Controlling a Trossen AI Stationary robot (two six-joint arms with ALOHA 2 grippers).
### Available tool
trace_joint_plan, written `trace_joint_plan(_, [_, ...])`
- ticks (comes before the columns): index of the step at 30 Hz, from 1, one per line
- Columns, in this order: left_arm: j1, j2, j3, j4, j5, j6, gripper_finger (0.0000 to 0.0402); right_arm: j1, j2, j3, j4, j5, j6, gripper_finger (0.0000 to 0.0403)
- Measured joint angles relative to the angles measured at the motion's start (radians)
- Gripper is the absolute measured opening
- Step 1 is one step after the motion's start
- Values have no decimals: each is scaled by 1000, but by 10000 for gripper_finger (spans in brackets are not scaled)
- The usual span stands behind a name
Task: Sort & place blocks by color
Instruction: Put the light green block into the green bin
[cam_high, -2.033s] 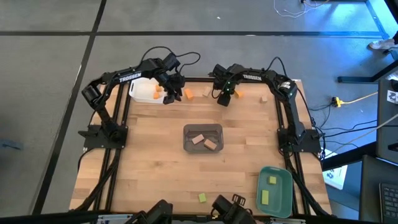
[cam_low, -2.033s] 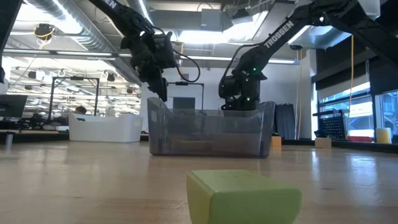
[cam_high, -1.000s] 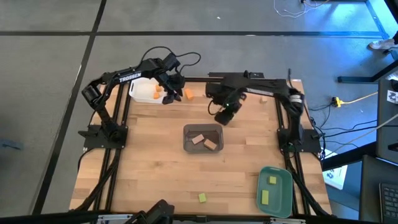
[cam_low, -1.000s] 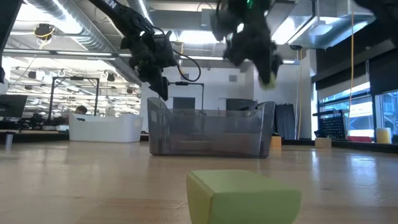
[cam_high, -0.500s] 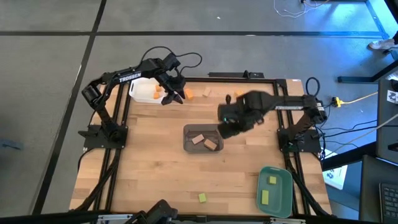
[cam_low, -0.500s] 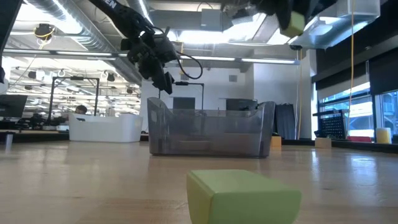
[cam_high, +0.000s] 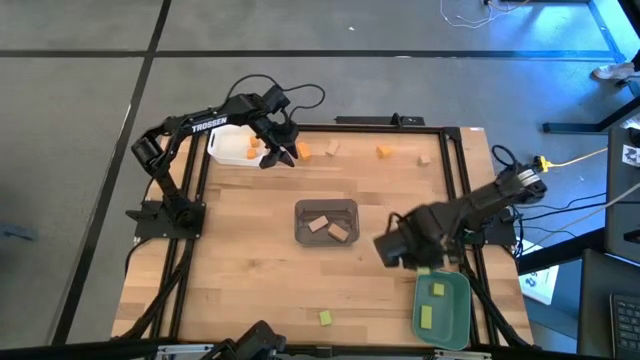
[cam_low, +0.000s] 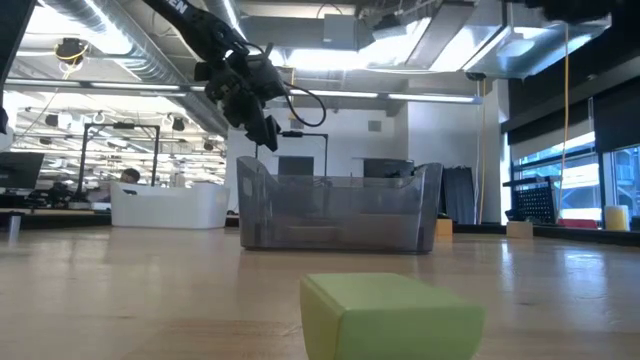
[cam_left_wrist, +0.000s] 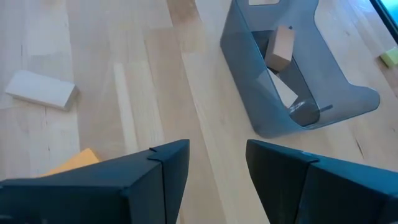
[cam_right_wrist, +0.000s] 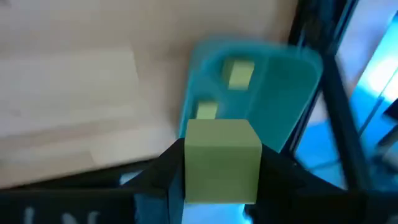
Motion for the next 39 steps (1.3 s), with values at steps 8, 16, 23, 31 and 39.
trace_joint_plan(8, [0,0,0,4,18,-3,151,182,-88,-269,457,-23,333,133])
trace_joint_plan(16, [0,0,0,23,17,-28,151,244,-91,-485,700,-47,336,133])
trace_joint_plan(23, [0,0,0,27,16,-57,151,250,-91,-603,798,-46,320,133])
trace_joint_plan(31, [0,0,0,27,13,-62,151,250,-91,-628,845,-57,302,178])
trace_joint_plan(39, [0,0,0,27,11,-62,151,250,-91,-625,873,-74,302,225])
